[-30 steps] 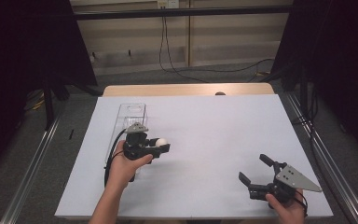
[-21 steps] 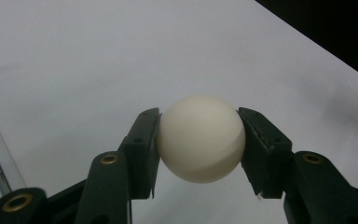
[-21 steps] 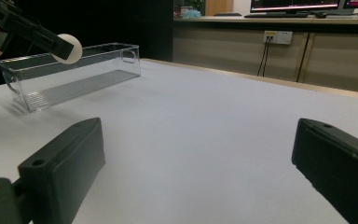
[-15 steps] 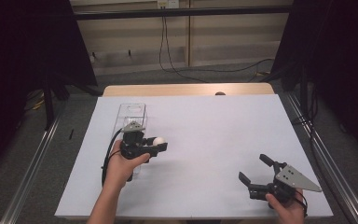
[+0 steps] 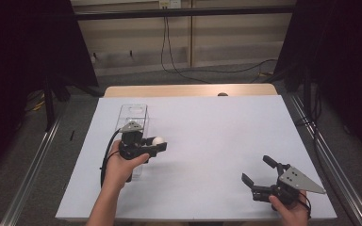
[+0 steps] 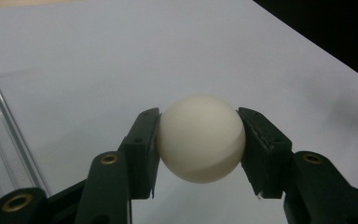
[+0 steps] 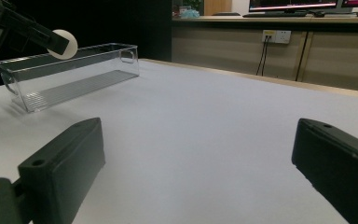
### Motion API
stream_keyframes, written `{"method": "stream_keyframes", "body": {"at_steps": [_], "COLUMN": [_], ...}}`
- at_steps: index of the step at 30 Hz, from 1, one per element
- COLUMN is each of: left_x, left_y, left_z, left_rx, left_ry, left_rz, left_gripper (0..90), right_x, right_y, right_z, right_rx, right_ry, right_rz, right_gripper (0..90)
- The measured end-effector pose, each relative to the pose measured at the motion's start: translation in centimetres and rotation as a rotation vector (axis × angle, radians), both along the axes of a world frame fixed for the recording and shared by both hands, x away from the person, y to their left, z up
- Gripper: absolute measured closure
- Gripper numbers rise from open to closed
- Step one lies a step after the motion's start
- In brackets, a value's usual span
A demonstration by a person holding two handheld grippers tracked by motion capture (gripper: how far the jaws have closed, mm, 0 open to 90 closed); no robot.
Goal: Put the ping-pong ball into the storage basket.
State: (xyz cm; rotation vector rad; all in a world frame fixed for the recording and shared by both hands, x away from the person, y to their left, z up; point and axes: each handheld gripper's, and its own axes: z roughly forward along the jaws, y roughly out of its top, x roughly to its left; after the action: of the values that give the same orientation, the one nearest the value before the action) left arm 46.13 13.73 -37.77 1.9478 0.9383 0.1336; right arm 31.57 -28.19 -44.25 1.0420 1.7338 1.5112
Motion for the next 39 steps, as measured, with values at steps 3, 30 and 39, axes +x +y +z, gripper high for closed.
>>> {"method": "stream_keyframes", "body": {"at_steps": [3,30,39], "left_x": [0.0,0.2,0.1], "left_y": [0.2,1.1,1.3], "left_z": [0.1,0.6,0.8], "left_rx": [-0.005,-0.008,-0.002], "left_ry": [0.001,-0.017,-0.025], "left_rz": [0.004,0.029,0.035], "left_gripper": [51.2,51.2,51.2], "right_x": [0.0,0.0,0.0], "right_y": [0.0,0.1,0.0], "right_z": [0.0,0.0,0.0], "right_rx": [0.002,-0.002,0.002], "right_ry": [0.001,0.001,0.001], "right_rz": [0.003,-0.001,0.000], "right_gripper": [2.2,2.2,2.2]}}
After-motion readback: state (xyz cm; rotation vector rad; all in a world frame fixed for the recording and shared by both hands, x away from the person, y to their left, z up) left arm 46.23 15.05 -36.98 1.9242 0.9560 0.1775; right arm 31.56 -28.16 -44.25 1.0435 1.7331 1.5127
